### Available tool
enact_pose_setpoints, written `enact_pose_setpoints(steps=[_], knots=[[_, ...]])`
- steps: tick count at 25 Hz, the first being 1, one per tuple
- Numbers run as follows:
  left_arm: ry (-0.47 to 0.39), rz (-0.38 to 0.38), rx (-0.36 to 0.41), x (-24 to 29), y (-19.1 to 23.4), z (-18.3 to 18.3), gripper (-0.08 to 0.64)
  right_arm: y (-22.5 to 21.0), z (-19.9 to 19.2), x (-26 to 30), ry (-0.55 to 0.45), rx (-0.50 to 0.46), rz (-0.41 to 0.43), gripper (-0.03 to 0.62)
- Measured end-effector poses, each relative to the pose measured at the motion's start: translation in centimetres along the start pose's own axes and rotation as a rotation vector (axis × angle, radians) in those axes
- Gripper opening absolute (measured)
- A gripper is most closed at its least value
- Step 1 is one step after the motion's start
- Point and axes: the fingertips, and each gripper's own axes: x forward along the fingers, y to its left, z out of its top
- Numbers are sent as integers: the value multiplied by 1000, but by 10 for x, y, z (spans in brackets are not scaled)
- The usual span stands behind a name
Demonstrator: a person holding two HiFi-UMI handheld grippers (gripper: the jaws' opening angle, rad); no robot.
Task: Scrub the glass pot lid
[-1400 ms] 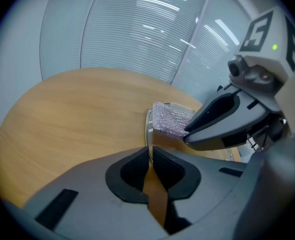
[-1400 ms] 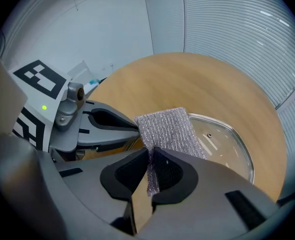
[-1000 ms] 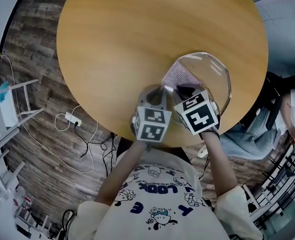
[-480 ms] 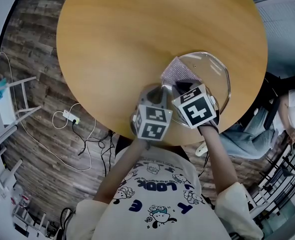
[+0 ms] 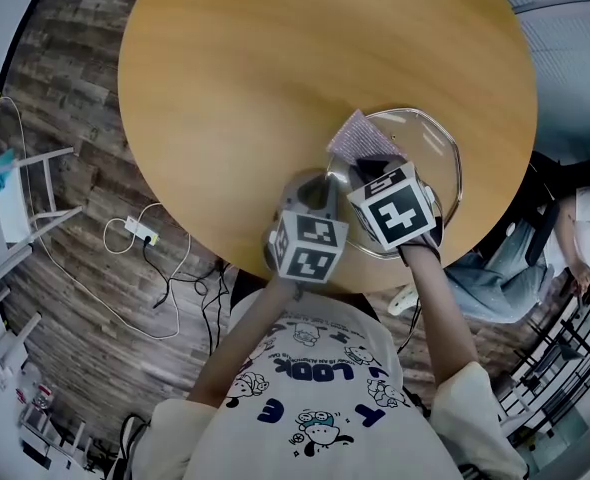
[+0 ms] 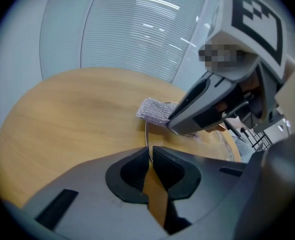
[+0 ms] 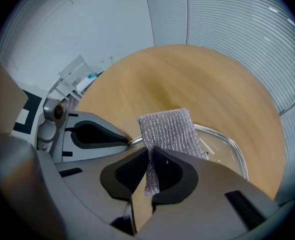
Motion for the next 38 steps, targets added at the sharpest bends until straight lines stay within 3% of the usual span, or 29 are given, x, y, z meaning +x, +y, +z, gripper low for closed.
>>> enact_pose_setpoints(steps=[16, 38], knots=[[1, -10, -16, -2, -1, 0, 35, -27, 5, -4, 10, 2, -39, 46], [7, -12, -21, -2, 4, -3, 35, -71, -6, -12, 9, 86, -112, 46]])
